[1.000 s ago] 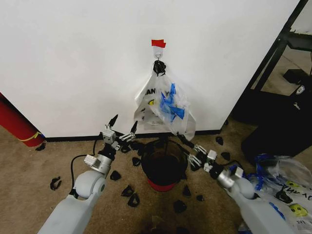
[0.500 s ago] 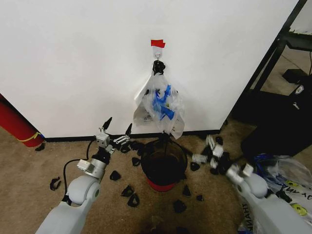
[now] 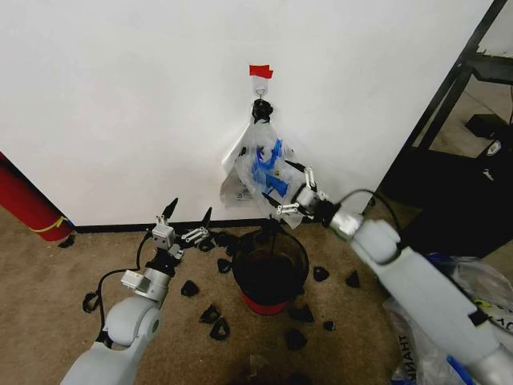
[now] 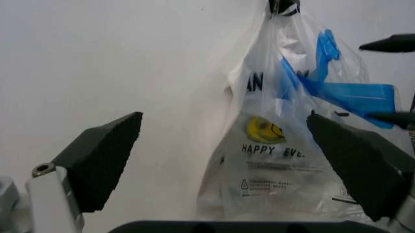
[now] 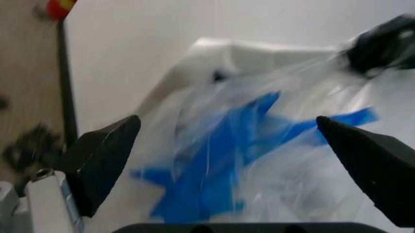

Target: Pick up the garbage bag from the wall and place it over the trash bin.

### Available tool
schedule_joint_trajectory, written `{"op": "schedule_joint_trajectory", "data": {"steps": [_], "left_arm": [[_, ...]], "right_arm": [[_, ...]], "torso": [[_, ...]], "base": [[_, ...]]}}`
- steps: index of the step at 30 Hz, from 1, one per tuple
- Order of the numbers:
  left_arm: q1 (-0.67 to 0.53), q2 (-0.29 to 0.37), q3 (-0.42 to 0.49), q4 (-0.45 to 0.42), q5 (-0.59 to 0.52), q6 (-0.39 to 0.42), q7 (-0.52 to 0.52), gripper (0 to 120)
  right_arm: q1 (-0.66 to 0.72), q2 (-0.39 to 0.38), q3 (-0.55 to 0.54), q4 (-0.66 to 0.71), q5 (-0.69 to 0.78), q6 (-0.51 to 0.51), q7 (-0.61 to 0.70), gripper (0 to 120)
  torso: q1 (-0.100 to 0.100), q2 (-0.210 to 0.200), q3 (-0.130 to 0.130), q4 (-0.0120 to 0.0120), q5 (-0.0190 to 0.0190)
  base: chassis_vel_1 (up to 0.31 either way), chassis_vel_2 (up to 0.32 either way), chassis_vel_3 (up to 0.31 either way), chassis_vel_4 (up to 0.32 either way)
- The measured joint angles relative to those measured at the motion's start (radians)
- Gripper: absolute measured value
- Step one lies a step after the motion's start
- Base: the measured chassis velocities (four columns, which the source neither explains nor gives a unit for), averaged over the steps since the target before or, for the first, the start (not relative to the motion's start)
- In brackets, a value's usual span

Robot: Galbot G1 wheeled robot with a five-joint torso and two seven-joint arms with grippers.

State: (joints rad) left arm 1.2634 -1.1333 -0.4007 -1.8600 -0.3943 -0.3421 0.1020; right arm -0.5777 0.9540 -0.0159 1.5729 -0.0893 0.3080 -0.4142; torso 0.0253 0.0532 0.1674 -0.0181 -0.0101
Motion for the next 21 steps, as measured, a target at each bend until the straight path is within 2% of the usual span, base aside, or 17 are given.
{"op": "schedule_joint_trajectory", "data": {"steps": [2, 6, 7, 12, 14, 20, 21], "left_arm": [[0.003, -0.005, -0.001, 0.0, 0.003, -0.002, -0.003, 100], [0.004, -0.013, -0.003, 0.008, 0.007, -0.003, -0.009, 100], [0.004, -0.013, -0.003, 0.008, 0.007, -0.003, -0.009, 100], [0.006, -0.012, -0.002, 0.012, 0.009, -0.004, -0.015, 100], [0.005, -0.011, -0.002, 0.012, 0.01, -0.004, -0.016, 100], [0.003, -0.013, 0.003, 0.011, 0.013, -0.003, -0.018, 100], [0.003, -0.013, 0.003, 0.011, 0.013, -0.003, -0.018, 100]], "right_arm": [[0.021, 0.005, 0.013, -0.016, -0.044, -0.005, -0.066, 97], [0.058, 0.032, 0.034, -0.039, -0.119, -0.005, -0.194, 82], [0.058, 0.032, 0.034, -0.039, -0.119, -0.005, -0.194, 82], [0.07, 0.067, 0.064, -0.045, -0.21, -0.001, -0.231, 61], [0.07, 0.068, 0.069, -0.044, -0.223, -0.001, -0.234, 57], [0.046, 0.031, 0.105, -0.025, -0.267, -0.008, -0.254, 30], [0.046, 0.031, 0.105, -0.025, -0.267, -0.008, -0.254, 30]], "torso": [[0.0, 0.0, 0.0, -0.0002, 0.0], [0.0, 0.0, 0.0, -0.0001, 0.0], [0.0, 0.0, 0.0, -0.0001, 0.0], [0.0, 0.0, 0.0, 0.0001, 0.0], [0.0, 0.0, 0.0, 0.0001, 0.0], [0.0, 0.0, 0.0, -0.0001, 0.0001], [0.0, 0.0, 0.0, -0.0001, 0.0001]], "base": [[0.0, 0.0, 0.0, 0.0], [0.0, 0.0, 0.0, 0.0], [0.0, 0.0, 0.0, 0.0], [0.0, 0.0, 0.0, 0.0], [0.0, 0.0, 0.0, 0.0], [0.0, 0.0, 0.0, 0.0], [0.0, 0.0, 0.0, 0.0]]}}
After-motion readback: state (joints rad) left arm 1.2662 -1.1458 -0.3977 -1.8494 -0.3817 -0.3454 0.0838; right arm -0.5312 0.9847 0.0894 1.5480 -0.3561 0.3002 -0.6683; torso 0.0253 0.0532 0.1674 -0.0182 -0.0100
